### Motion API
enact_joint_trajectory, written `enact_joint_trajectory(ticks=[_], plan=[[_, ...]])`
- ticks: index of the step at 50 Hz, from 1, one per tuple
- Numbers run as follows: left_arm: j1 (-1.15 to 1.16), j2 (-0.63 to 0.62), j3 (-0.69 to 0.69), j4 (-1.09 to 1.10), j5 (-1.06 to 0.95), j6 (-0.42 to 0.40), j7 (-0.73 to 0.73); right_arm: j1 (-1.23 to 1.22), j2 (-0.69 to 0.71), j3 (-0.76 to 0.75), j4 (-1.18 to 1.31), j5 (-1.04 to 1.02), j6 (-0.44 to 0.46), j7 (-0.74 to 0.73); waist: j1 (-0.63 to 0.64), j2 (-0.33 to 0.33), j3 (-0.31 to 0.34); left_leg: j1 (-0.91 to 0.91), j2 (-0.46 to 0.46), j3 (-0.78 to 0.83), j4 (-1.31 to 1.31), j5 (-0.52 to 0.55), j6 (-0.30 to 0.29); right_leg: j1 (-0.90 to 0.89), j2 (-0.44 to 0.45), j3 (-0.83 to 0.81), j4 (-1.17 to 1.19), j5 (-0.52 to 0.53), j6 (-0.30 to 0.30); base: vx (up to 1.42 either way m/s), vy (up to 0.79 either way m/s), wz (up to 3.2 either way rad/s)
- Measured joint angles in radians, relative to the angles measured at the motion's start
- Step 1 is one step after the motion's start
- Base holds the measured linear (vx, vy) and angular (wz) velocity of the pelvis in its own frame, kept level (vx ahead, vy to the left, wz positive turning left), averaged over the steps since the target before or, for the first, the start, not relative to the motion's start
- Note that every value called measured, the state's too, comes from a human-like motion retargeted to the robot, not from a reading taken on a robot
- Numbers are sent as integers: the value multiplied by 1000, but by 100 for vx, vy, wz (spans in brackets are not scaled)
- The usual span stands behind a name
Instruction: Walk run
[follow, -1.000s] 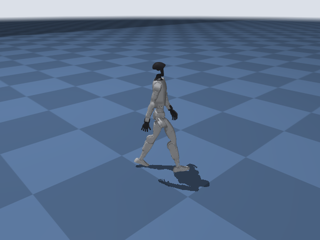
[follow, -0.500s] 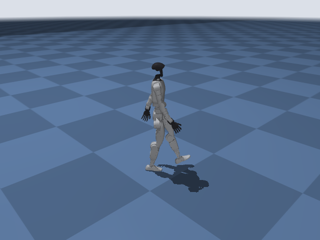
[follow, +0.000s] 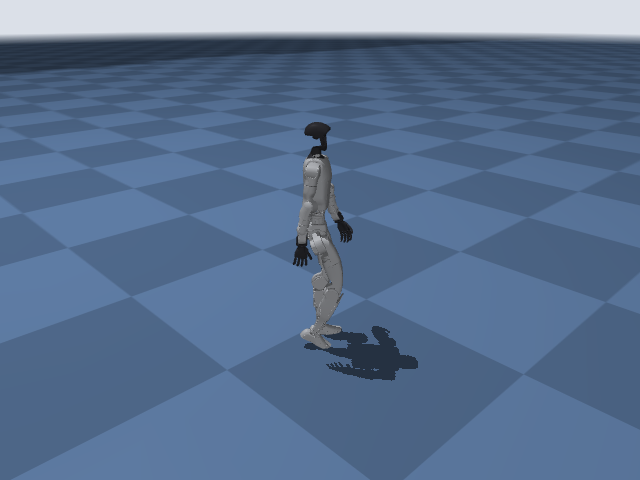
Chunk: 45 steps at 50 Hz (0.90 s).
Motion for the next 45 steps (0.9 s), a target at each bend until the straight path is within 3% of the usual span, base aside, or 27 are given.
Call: enact_joint_trajectory(ticks=[5, 8, 11, 15, 18, 22, 23, 25, 28, 32, 34, 39, 43, 45], plan=[[-105, 43, -26, -97, 22, -39, 5, 38, 3, -23, 2, 37, 27, 7, -37, -48, 26, 140, -61, 23, -32, -58, -15, -65, -127, 0, -351, 1, -4, 59, -23, -14], [-141, 51, -28, -113, 19, -44, 18, 48, 7, -44, 2, 61, 36, 26, -45, -36, 23, 202, -53, 38, -39, -91, -44, -113, -133, 20, -548, -25, -28, 67, -26, -32], [-148, 43, -22, -107, 13, -51, 27, 47, 5, -60, 2, 60, 32, 36, -42, -10, 8, 237, -32, 71, -30, -113, -76, -135, -136, -90, -669, -44, -33, 62, -27, -40], [-126, 25, -39, -55, 14, -61, 10, 41, -2, -76, 2, 43, 32, 37, -88, 28, -17, 257, 4, 54, 20, -69, -140, -126, -170, -277, -571, -41, -174, 71, -38, 38], [-81, 3, -58, 4, 67, -55, 5, 44, -15, -82, 2, 34, 28, 36, -123, 45, -46, 261, 39, 37, 100, 89, -224, -101, -147, -240, -558, 65, -213, 78, -47, 38], [44, -32, -67, 50, 185, -18, 61, 27, -33, -70, 2, 39, 47, 60, -103, 24, -65, 181, 54, 17, 396, 447, -332, -30, -136, -166, -515, 8, -250, 78, -64, -51], [73, -41, -65, 63, 194, -11, 91, 4, -38, -69, 2, 28, 49, 69, -91, 0, -61, 143, 45, 28, 504, 501, -342, -11, -132, -138, -516, -4, -262, 64, -62, -103], [123, -48, -54, 103, 183, -10, 137, -46, -49, -56, -10, 1, 43, 78, -75, -39, -61, 60, 29, 45, 694, 568, -305, 31, -126, -129, -526, -23, -276, 50, -49, -128], [197, -65, -35, 152, 151, -9, 155, -116, -59, -27, -91, -25, 34, 73, -77, -51, -55, -66, -1, -4, 828, 424, -266, 80, -89, -63, -544, -44, -282, 49, -39, -111], [293, -78, 39, 219, 174, -8, 175, -192, -55, 17, -240, -46, -1, 65, -5, -91, -45, -219, -46, -16, 783, 284, -205, 143, -44, 25, -567, -53, -296, 50, -37, -200], [339, -69, 69, 243, 194, 9, 149, -227, -51, 42, -306, -46, -27, 70, 23, -99, -39, -264, -24, 7, 662, 227, -155, 171, -10, 73, -568, -63, -305, 50, -35, -197], [454, -53, 137, 244, 255, 60, -22, -301, -44, 80, -427, -29, -88, 81, 79, -78, -12, -301, -14, 5, 240, 218, -72, 244, 97, 182, -557, -89, -333, 57, -27, -168], [505, -31, 171, 244, 277, 87, -115, -306, -39, 73, -473, 9, -113, 69, 107, -70, 2, -336, -94, -82, -7, 162, -88, 311, 145, 226, -549, -111, -343, 60, -20, -95], [515, -13, 190, 244, 279, 93, -119, -289, -33, 58, -473, 34, -122, 56, 123, -68, 9, -349, -142, -111, -82, 131, -182, 344, 164, 235, -544, -119, -345, 75, -22, -55]])
